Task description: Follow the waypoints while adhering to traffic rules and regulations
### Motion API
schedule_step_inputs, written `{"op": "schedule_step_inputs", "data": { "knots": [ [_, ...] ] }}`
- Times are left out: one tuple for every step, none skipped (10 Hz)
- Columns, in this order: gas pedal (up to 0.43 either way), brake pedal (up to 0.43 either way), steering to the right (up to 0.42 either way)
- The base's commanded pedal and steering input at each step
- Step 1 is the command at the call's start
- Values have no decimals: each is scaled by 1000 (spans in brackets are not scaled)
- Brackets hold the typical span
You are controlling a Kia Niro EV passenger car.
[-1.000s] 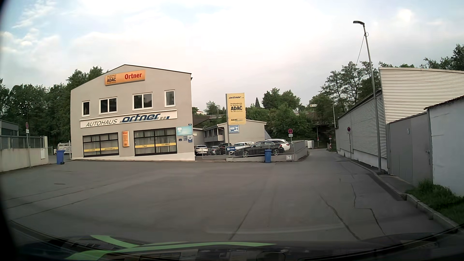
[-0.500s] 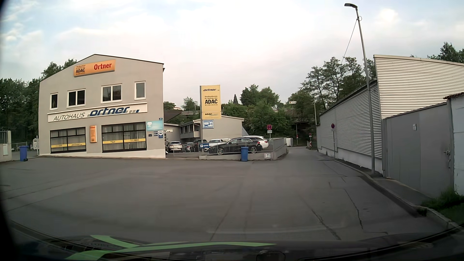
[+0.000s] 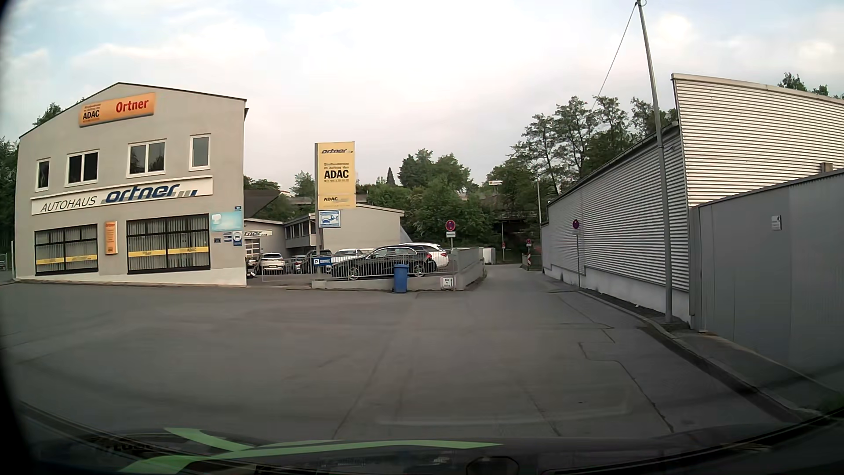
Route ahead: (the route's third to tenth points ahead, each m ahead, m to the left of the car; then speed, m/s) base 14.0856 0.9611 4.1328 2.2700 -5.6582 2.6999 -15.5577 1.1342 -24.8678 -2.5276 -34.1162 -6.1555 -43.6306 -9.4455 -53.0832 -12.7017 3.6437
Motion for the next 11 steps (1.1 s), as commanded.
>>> {"op": "schedule_step_inputs", "data": {
  "knots": [
    [0,201,158],
    [0,201,156],
    [0,201,156],
    [0,201,156],
    [0,195,155],
    [0,195,154],
    [0,183,152],
    [0,171,149],
    [0,165,145],
    [0,159,136],
    [0,122,125]
  ]
}}
